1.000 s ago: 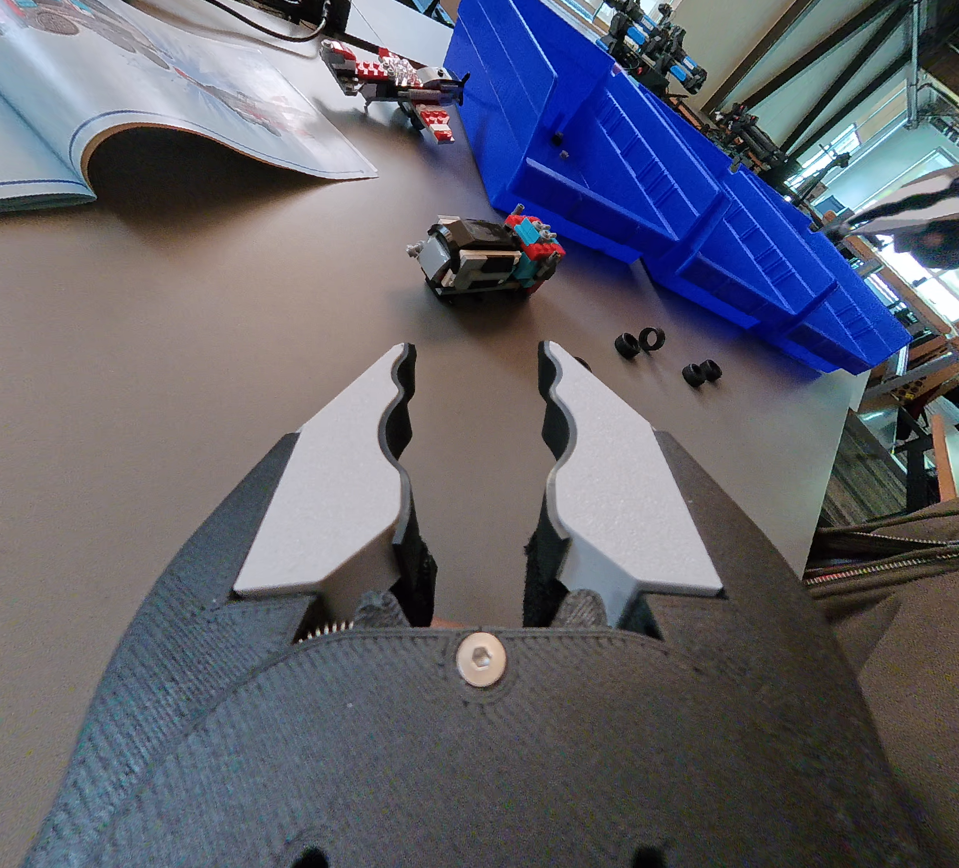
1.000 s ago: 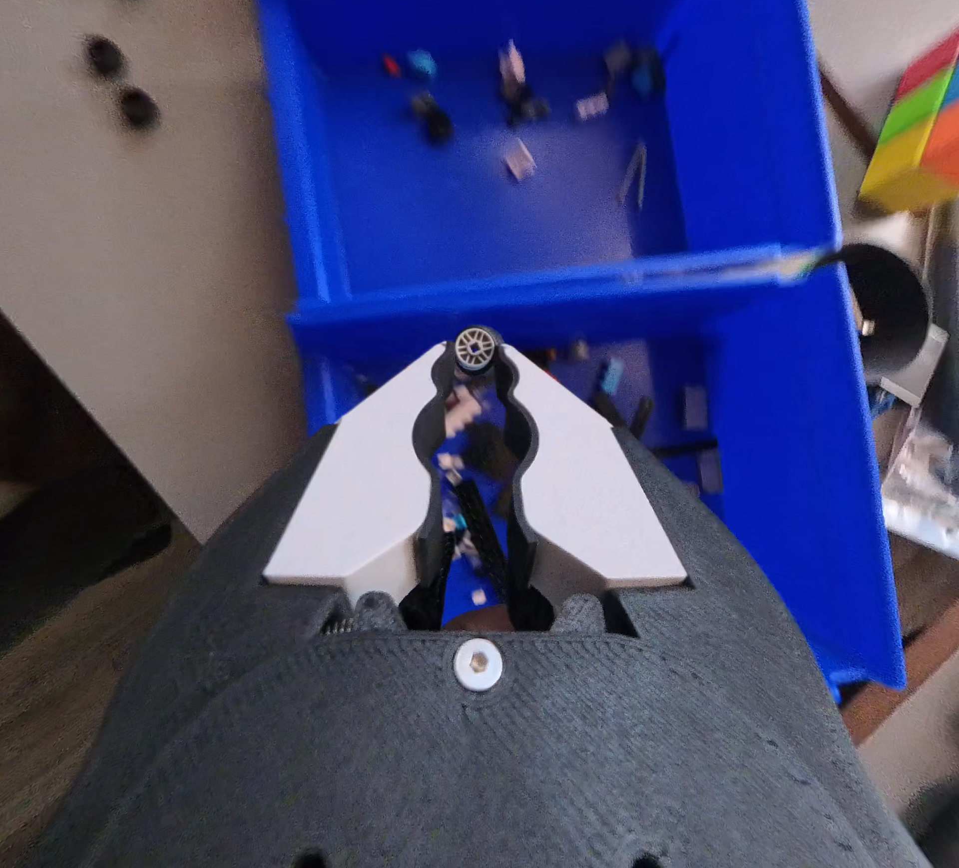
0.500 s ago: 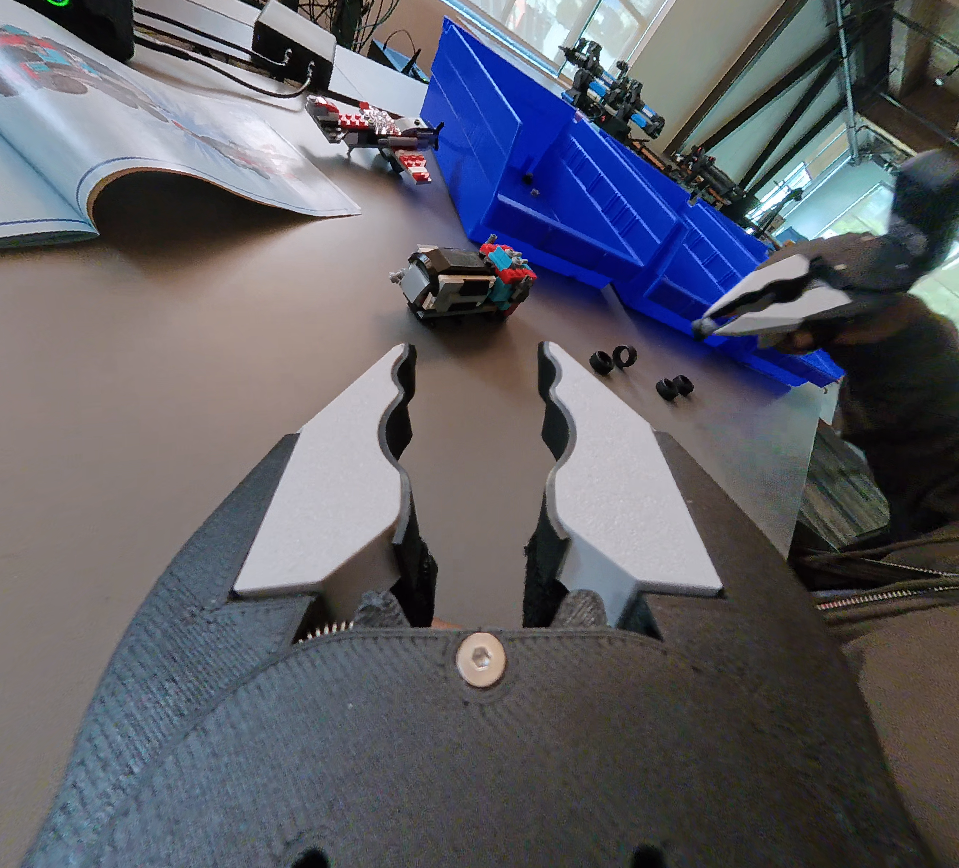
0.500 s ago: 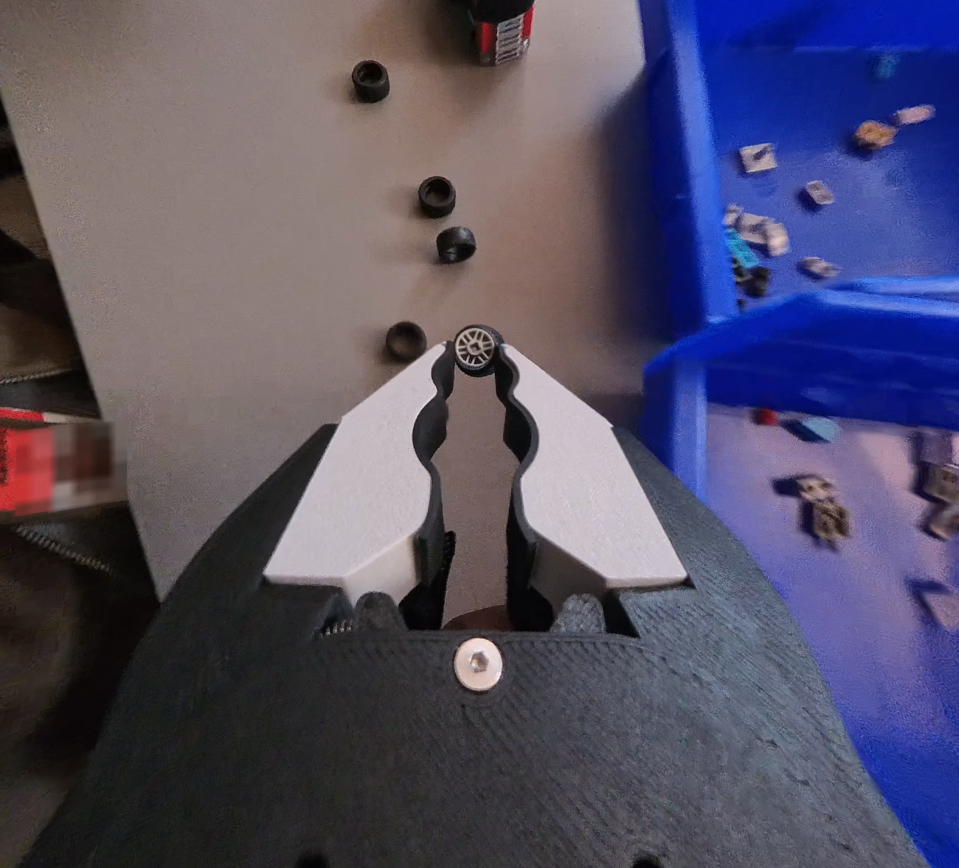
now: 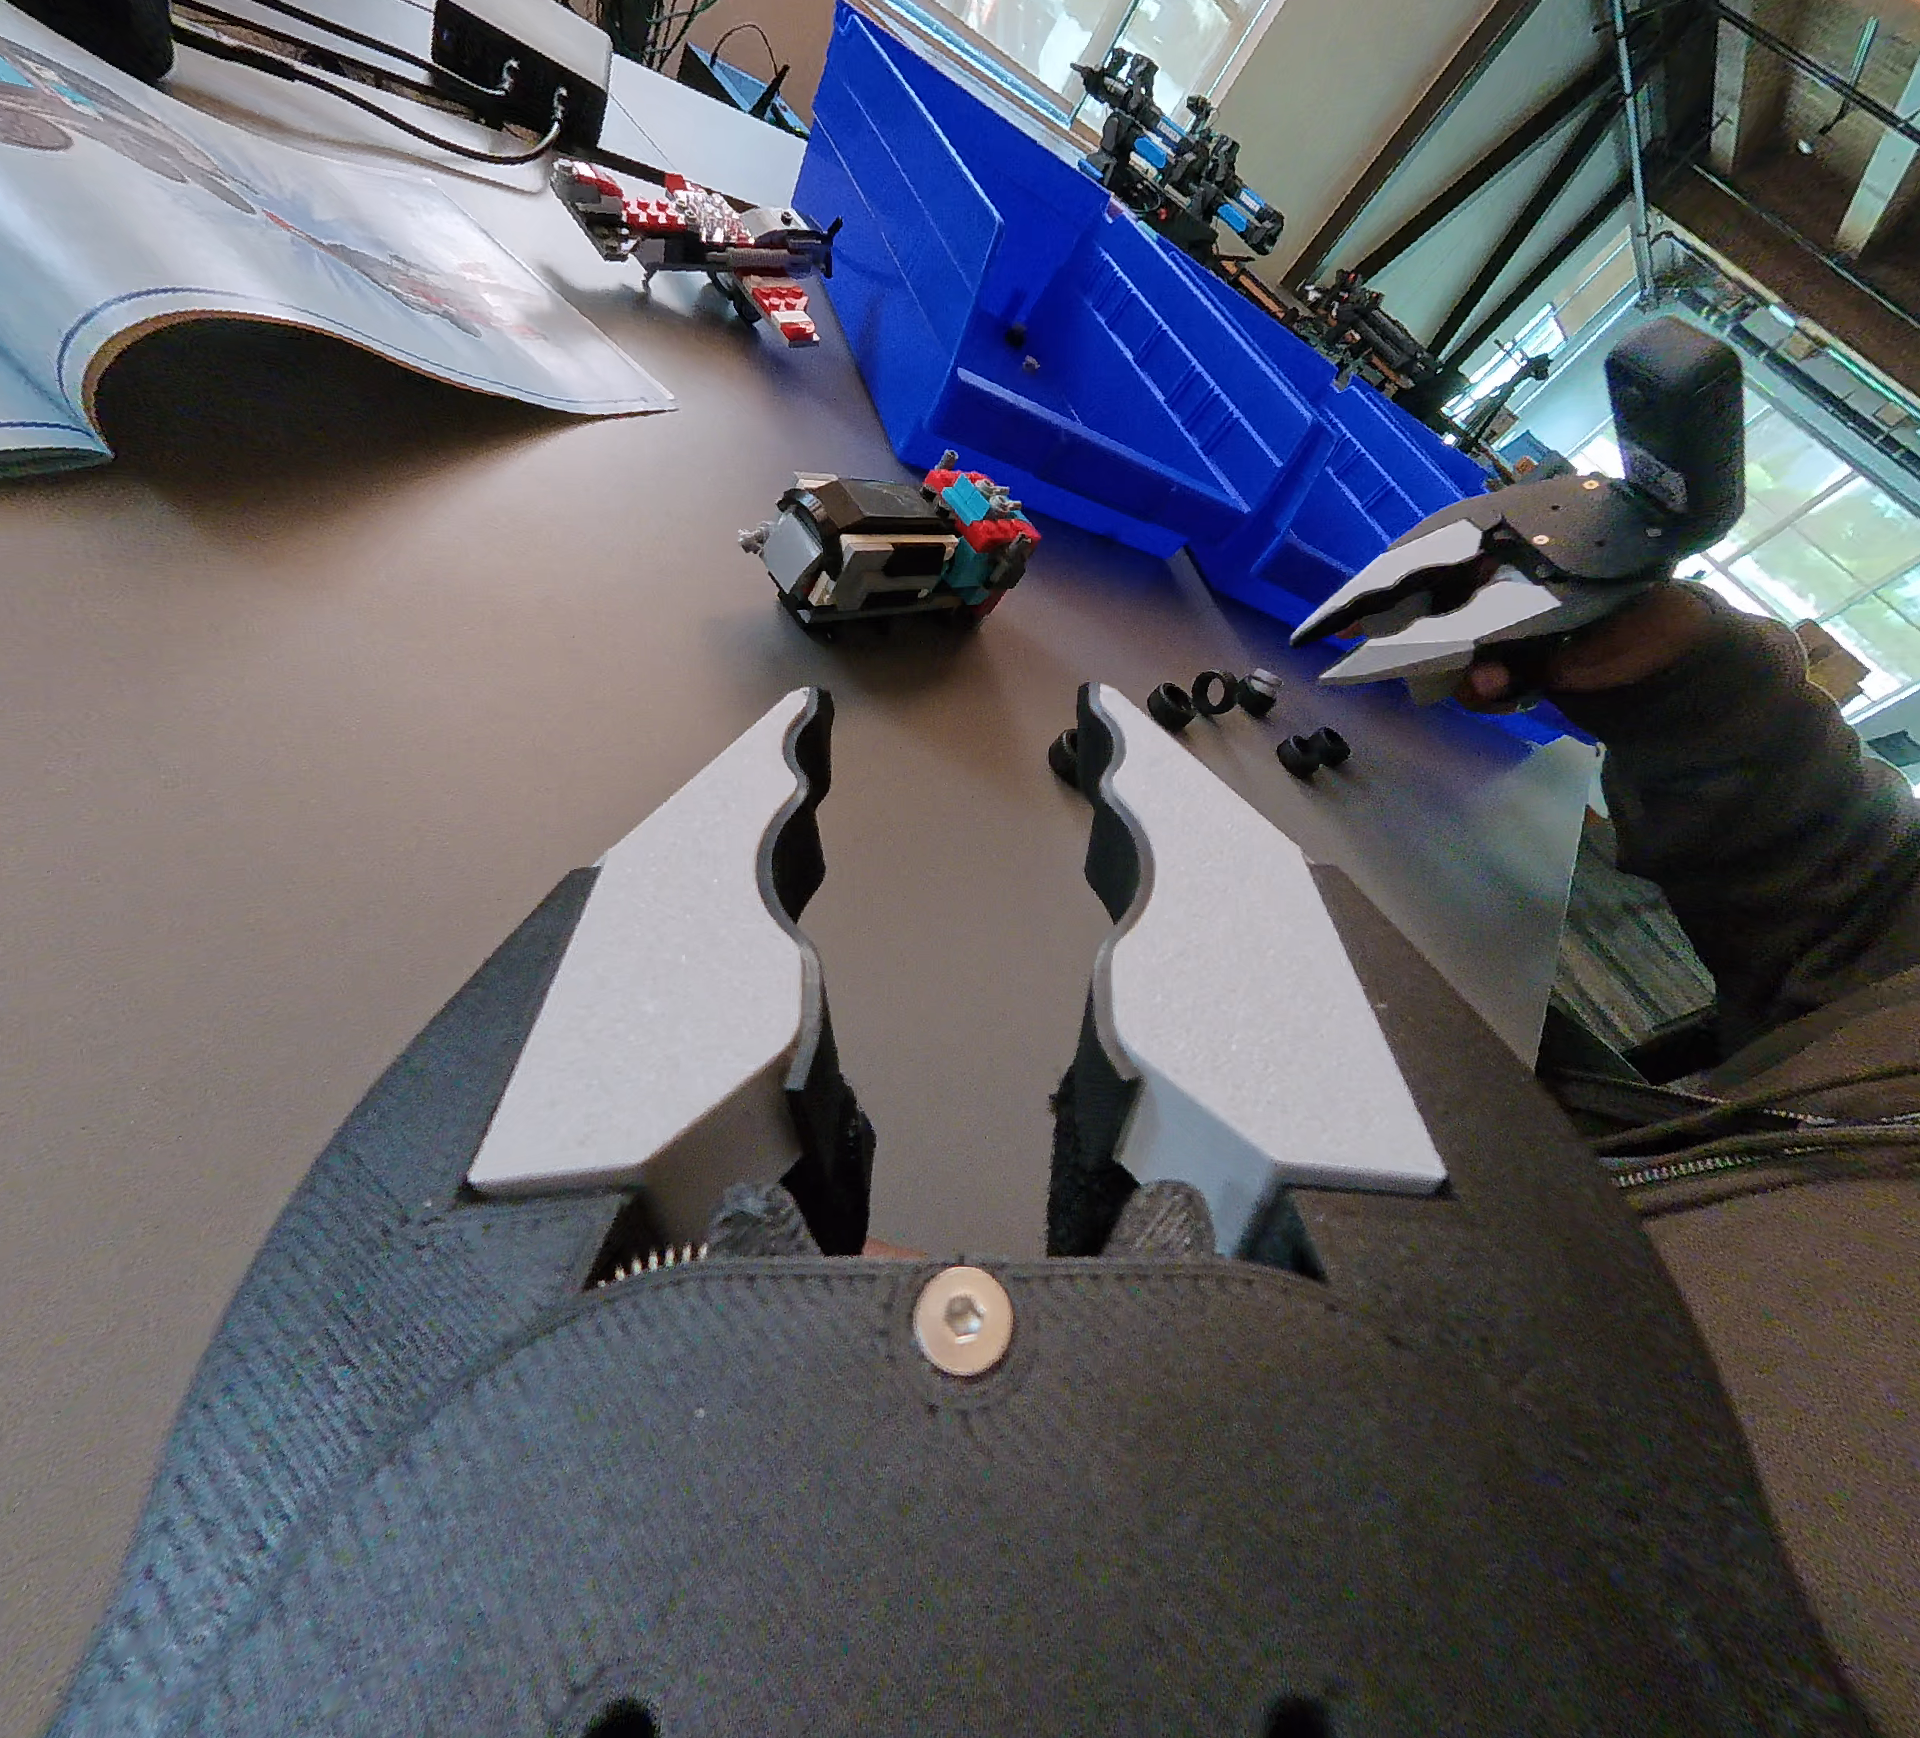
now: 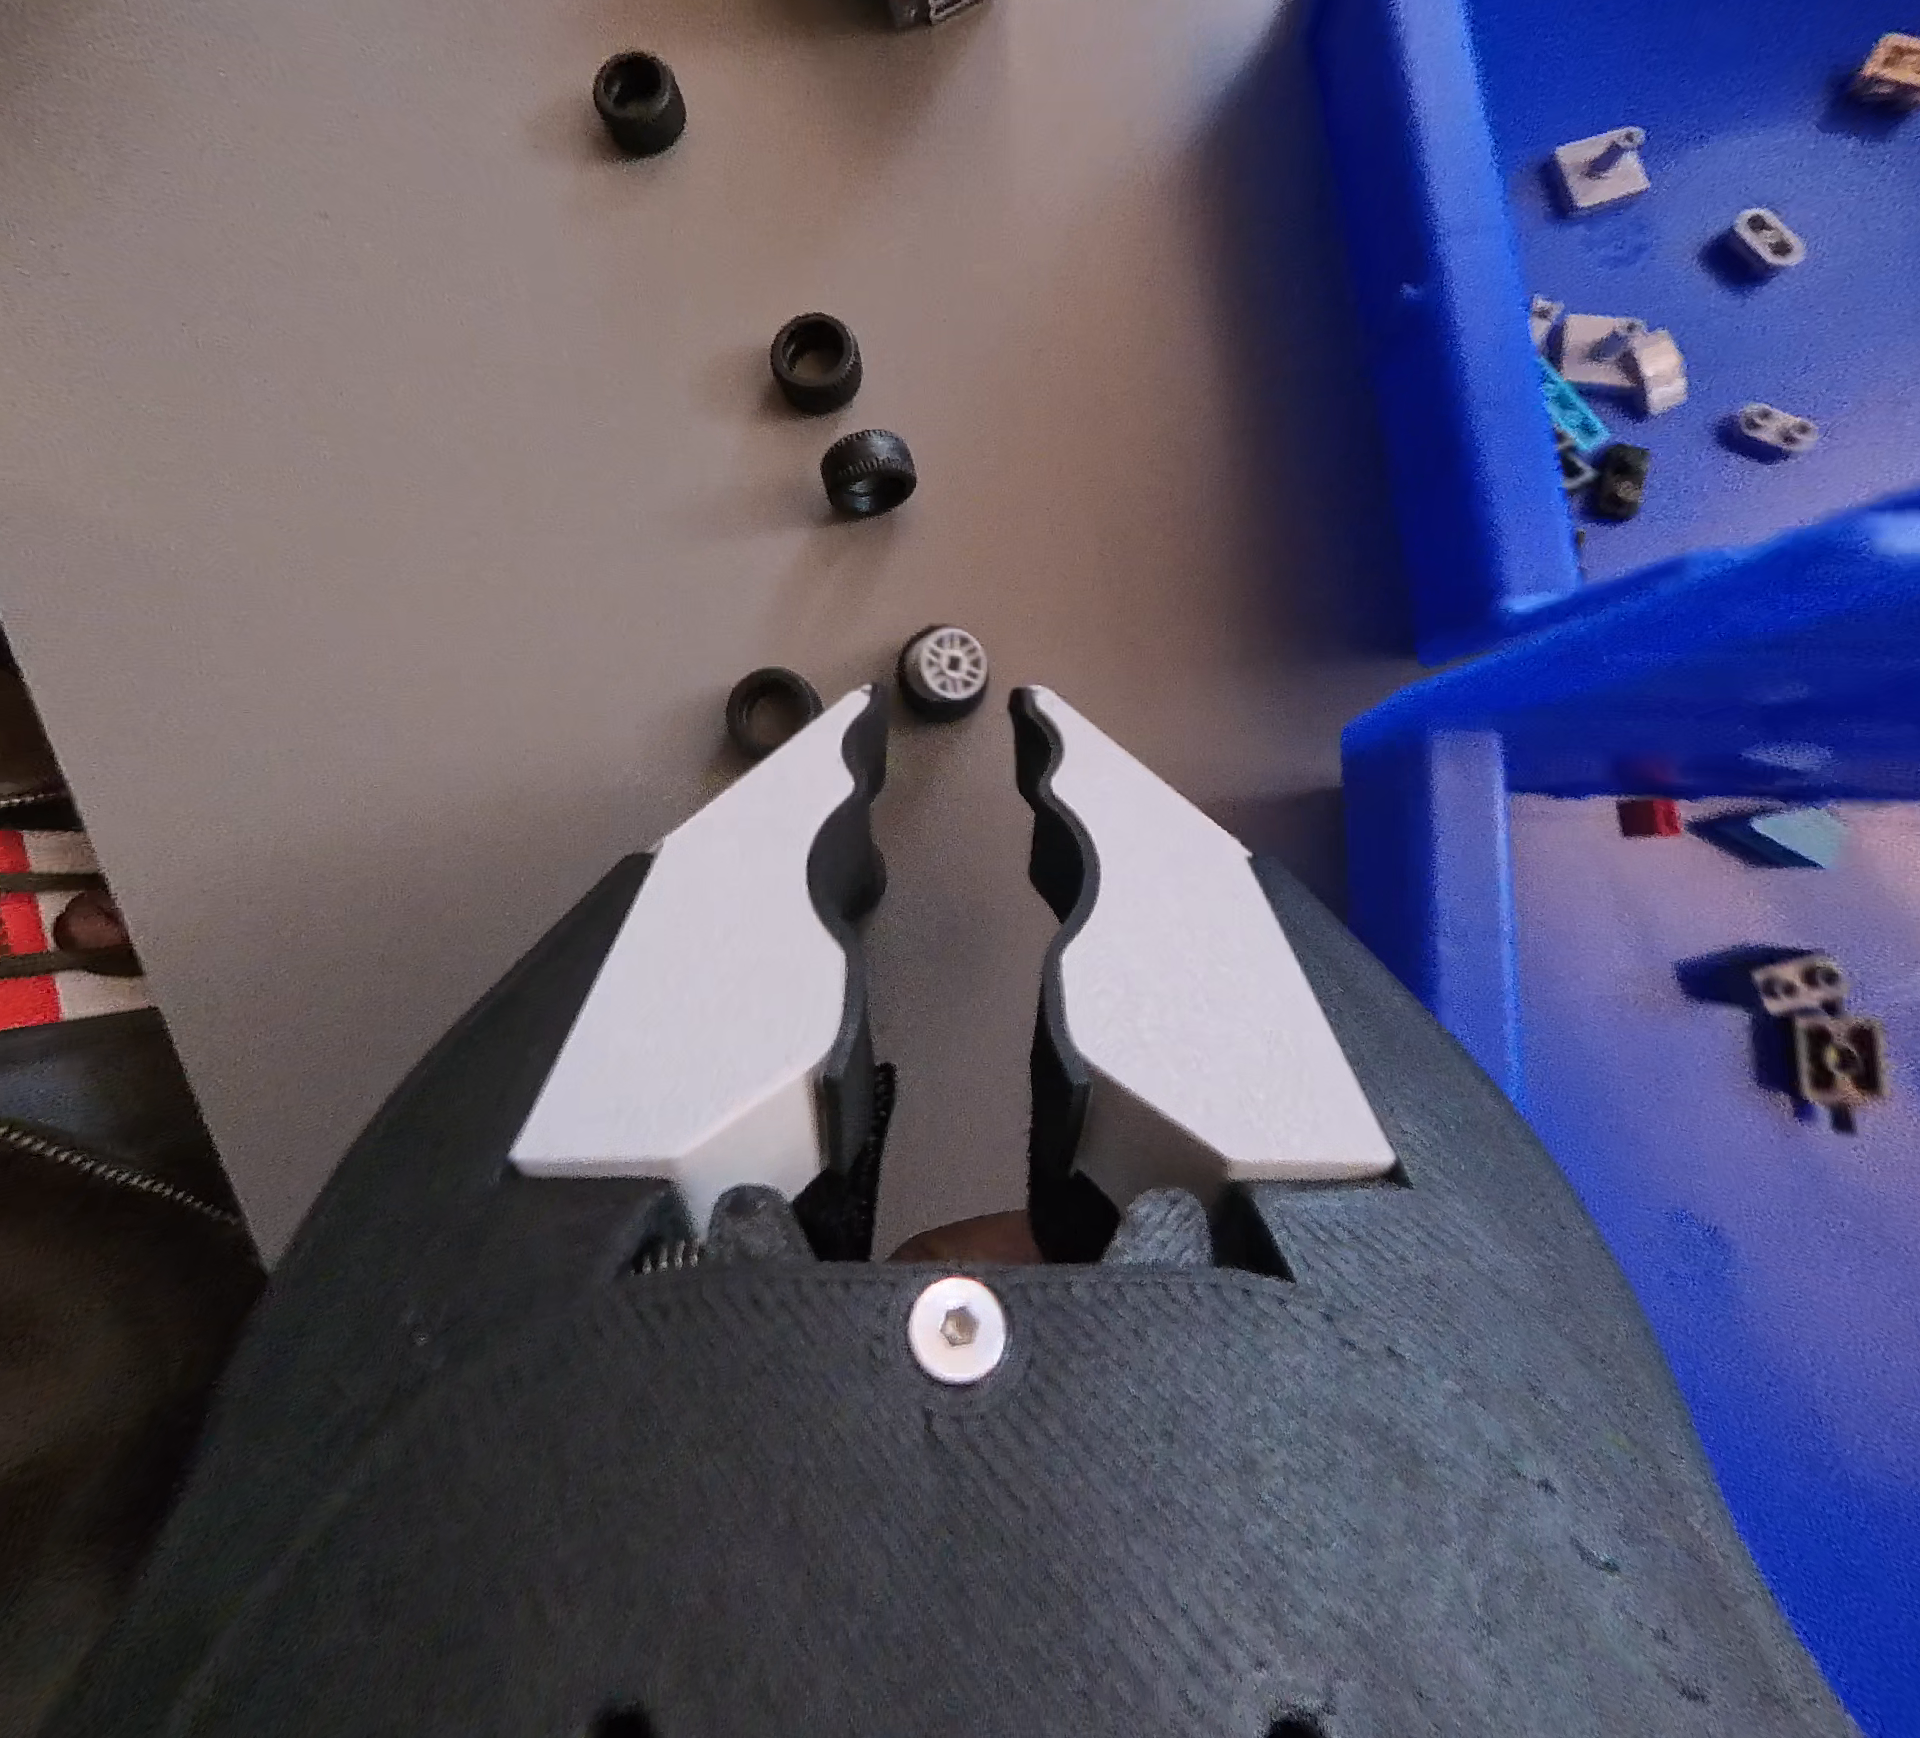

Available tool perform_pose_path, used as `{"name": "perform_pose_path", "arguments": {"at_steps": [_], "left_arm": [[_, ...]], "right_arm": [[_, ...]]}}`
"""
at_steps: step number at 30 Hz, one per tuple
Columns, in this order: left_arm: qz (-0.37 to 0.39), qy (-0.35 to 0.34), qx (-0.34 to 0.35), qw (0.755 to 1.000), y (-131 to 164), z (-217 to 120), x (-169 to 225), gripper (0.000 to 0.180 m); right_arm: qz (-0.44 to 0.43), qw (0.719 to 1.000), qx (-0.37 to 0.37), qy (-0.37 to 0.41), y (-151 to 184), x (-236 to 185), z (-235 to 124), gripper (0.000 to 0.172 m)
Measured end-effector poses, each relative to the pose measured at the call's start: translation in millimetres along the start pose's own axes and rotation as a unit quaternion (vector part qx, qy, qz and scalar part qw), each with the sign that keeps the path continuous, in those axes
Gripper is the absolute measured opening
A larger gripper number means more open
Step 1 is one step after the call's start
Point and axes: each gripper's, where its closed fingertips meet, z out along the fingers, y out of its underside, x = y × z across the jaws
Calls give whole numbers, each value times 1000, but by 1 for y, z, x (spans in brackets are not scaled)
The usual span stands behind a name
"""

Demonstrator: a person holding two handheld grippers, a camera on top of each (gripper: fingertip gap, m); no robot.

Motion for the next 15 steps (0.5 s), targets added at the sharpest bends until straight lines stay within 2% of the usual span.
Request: {"name": "perform_pose_path", "arguments": {"at_steps": [5,9,12,15], "left_arm": [[-3,1,7,1000,-2,-1,0,48],[-8,3,6,1000,-2,-1,-1,48],[-9,1,-6,1000,1,1,-2,48],[-10,-15,-27,999,5,7,-8,48]], "right_arm": [[15,999,51,12,2,-2,-45,29],[28,996,82,31,24,-6,-109,28],[44,990,89,96,55,15,-173,27],[69,974,54,210,106,69,-240,25]]}}
